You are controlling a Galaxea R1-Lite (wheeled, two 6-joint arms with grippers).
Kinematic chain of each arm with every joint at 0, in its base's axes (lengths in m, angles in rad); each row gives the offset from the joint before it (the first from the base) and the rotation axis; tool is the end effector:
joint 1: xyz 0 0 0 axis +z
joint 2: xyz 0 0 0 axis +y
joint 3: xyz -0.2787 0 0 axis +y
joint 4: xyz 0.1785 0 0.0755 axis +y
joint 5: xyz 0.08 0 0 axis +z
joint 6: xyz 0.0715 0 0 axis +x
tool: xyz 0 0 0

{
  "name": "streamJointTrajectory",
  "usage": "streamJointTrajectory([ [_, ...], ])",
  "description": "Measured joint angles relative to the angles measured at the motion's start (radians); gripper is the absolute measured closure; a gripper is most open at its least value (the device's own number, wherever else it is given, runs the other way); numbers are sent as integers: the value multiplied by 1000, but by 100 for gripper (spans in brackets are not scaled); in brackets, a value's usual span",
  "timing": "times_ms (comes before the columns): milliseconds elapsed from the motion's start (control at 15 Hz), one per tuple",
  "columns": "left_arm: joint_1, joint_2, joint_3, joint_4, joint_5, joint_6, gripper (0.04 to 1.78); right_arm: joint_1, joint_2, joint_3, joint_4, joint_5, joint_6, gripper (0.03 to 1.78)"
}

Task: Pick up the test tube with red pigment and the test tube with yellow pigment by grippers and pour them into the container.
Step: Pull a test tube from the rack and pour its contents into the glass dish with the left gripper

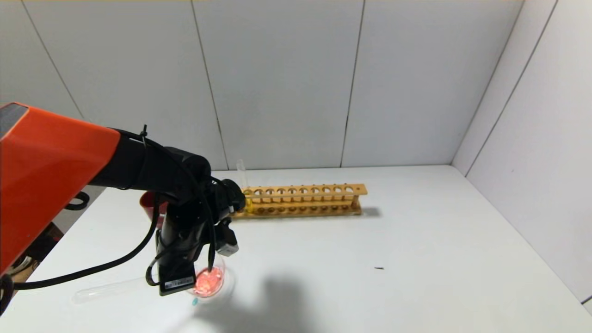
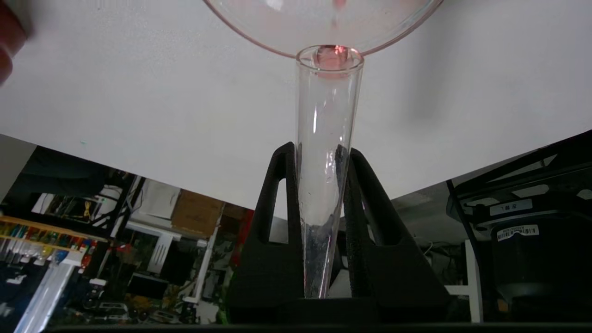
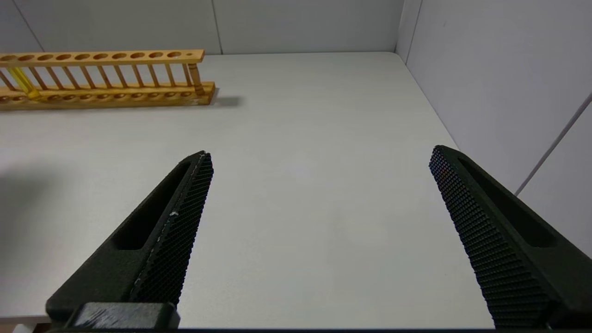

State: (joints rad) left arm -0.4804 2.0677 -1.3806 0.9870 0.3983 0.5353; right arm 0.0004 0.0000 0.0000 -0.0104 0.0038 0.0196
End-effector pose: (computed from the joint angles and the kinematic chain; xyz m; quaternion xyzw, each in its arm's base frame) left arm 0.2821 -0.1158 0.0450 0.4816 0.6409 -0.2043 0.5617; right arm 0.0513 0.0003 0.0771 0.0098 -0.0052 0.0022 0.9999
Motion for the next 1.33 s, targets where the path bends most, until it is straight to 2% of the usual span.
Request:
streamJointTrajectory([
  [333,-22,69,-87,126,48,-2,151,0,0,0,0,0,0,10],
  [1333,-42,116,-119,158,68,-5,151,0,0,0,0,0,0,10],
])
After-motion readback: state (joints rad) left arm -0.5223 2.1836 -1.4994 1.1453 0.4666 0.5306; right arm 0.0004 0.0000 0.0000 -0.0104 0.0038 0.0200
